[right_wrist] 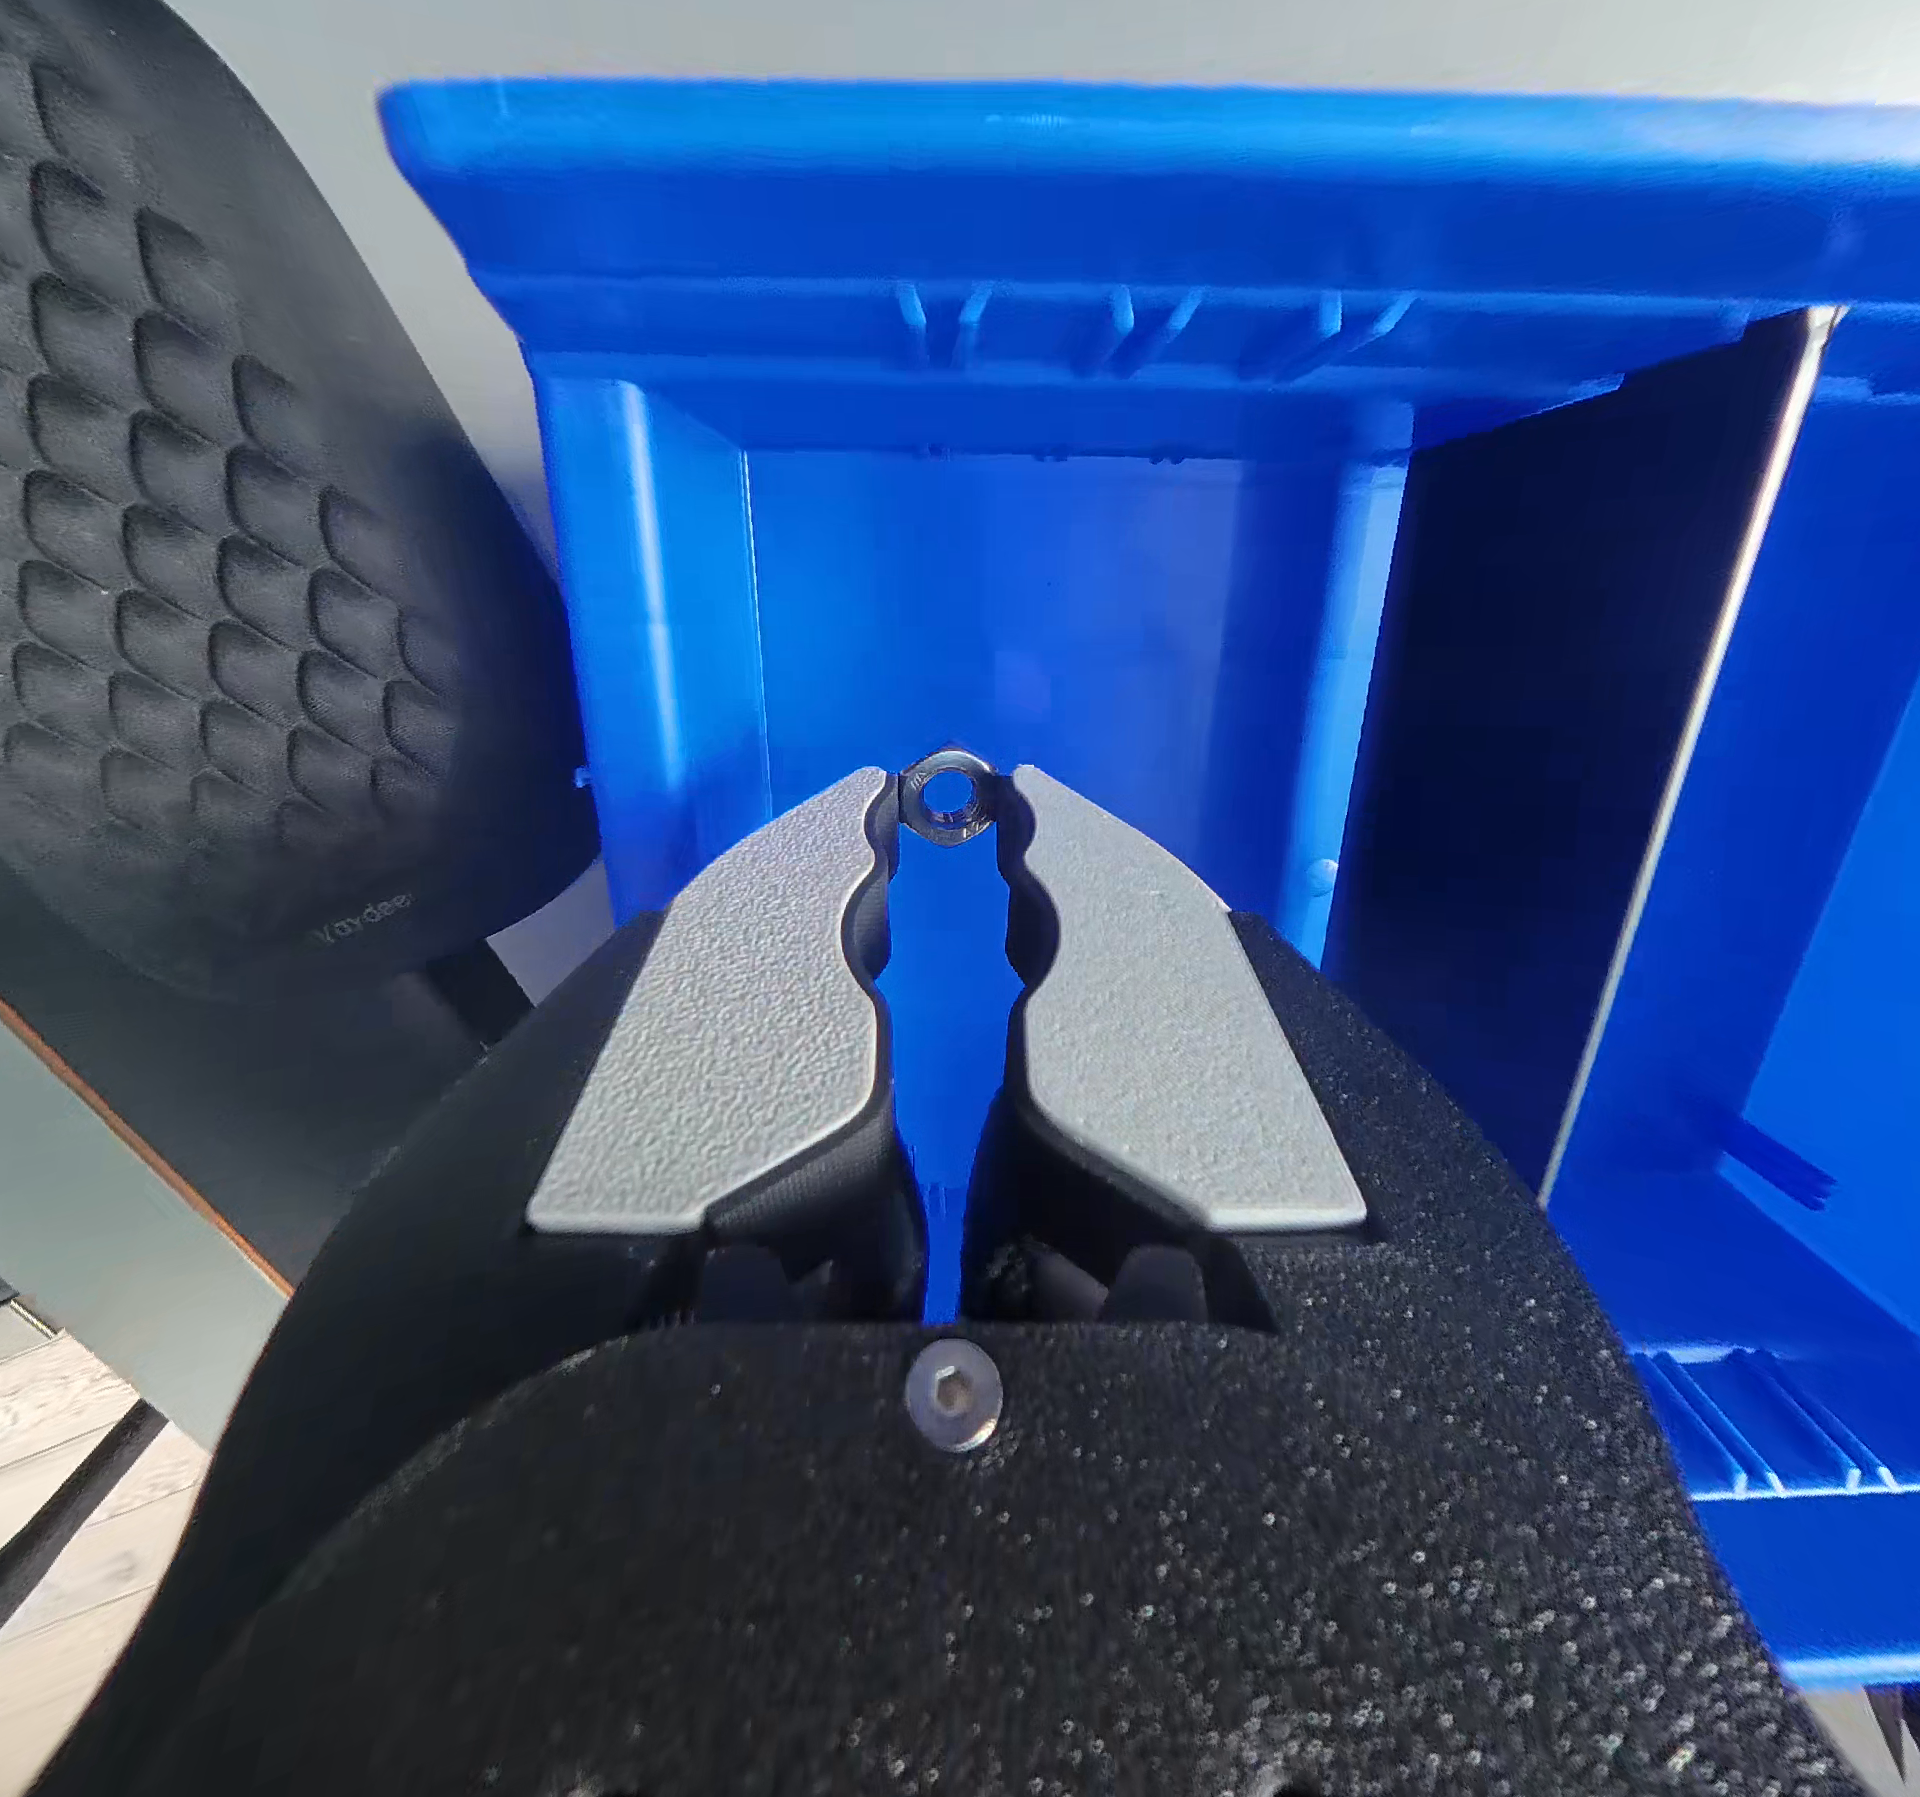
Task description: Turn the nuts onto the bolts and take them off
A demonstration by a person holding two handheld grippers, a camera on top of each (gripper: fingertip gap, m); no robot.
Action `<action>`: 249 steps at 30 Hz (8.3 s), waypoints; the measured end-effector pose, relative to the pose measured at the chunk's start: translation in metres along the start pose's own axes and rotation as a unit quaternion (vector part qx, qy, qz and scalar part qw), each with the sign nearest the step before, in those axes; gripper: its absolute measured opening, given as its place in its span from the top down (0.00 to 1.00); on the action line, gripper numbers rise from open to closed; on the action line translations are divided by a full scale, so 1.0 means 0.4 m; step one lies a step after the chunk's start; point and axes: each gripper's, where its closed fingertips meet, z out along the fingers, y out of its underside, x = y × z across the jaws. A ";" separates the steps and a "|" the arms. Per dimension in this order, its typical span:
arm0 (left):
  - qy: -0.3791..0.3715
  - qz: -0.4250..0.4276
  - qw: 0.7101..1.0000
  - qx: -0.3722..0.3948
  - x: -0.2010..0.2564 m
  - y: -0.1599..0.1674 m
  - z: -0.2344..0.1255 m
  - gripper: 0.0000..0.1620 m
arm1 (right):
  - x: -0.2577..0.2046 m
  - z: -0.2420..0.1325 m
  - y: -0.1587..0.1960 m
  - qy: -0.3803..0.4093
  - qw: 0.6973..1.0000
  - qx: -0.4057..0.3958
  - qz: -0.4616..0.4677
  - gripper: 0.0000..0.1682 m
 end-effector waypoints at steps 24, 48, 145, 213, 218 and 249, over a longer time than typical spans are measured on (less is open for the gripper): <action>0.005 -0.003 1.000 0.002 0.001 -0.001 0.000 0.91 | 0.023 0.038 0.027 0.025 0.999 -0.013 0.033 0.83; 0.003 0.003 1.000 -0.009 0.002 0.005 0.005 0.91 | -0.516 -0.202 -0.513 -0.104 0.906 0.385 -0.144 0.90; -0.194 0.038 0.980 0.010 -0.099 -0.018 -0.011 0.73 | -0.268 -0.275 -0.263 0.199 0.697 0.672 0.154 0.59; -0.448 -0.020 0.858 -0.249 -0.107 -0.113 -0.375 0.89 | -0.319 -0.139 -0.316 0.185 0.781 0.591 0.083 0.71; -0.418 -0.016 0.857 -0.302 -0.099 0.027 -0.226 0.89 | -0.392 -0.140 -0.386 0.109 0.822 0.553 0.081 0.73; -0.315 0.023 0.927 -0.204 -0.101 0.087 -0.037 0.68 | -0.432 -0.155 -0.489 -0.026 0.893 0.448 0.022 0.95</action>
